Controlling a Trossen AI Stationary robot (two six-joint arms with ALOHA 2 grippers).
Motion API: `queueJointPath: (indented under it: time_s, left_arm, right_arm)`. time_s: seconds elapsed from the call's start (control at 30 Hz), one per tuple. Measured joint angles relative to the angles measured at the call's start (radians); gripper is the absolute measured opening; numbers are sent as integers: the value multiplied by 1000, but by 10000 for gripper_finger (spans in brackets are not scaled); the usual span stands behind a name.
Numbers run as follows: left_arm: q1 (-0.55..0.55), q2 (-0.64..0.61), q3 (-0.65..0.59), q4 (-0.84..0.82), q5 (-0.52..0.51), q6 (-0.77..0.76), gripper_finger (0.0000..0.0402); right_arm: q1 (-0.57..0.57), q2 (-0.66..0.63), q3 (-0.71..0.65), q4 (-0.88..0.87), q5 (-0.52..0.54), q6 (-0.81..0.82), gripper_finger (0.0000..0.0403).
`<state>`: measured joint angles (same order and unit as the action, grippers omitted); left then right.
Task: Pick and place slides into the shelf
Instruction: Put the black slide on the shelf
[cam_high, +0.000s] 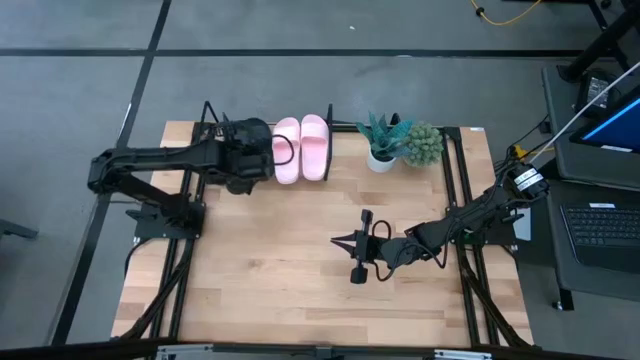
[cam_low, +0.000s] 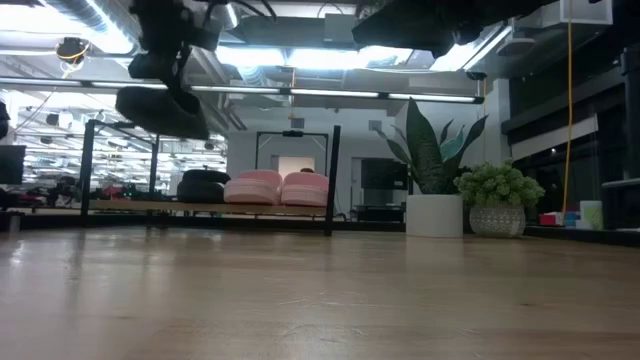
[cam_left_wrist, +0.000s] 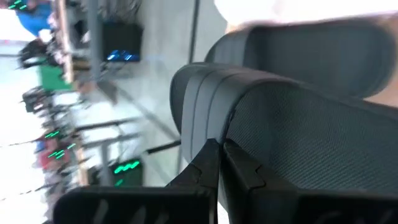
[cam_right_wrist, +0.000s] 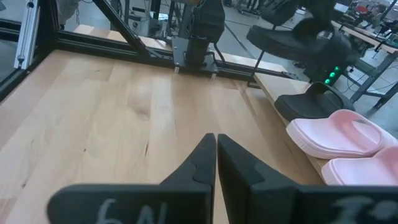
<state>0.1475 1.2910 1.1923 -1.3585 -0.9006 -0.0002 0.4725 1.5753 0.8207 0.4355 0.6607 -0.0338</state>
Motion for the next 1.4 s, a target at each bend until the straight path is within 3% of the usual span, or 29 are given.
queueJointPath:
  time_s: [0.13, 0.23, 0.4, 0.73, 1.0, 1.4]
  left_arm:
    - [53, -83, -95, 172, 59, 127, 0]
    - [102, -112, -133, 194, 52, 168, 0]
    - [202, -110, -188, 209, 50, 191, 0]
    - [359, -108, -300, 467, 84, 412, 0]
    - [436, -108, -304, 490, 105, 469, 0]
    - [436, -116, -305, 496, 159, 477, 0]
  right_arm:
    - [0, 0, 0, 0, 0, -25, 19]
    - [-5, 0, 0, -3, 0, -26, 19]
    - [-10, 0, 0, -9, 0, -26, 19]
    - [-11, 0, 0, -12, 0, -24, 19]
    - [-11, 0, 0, -13, 0, -24, 19]
    - [-11, 0, 0, -14, 0, -26, 19]
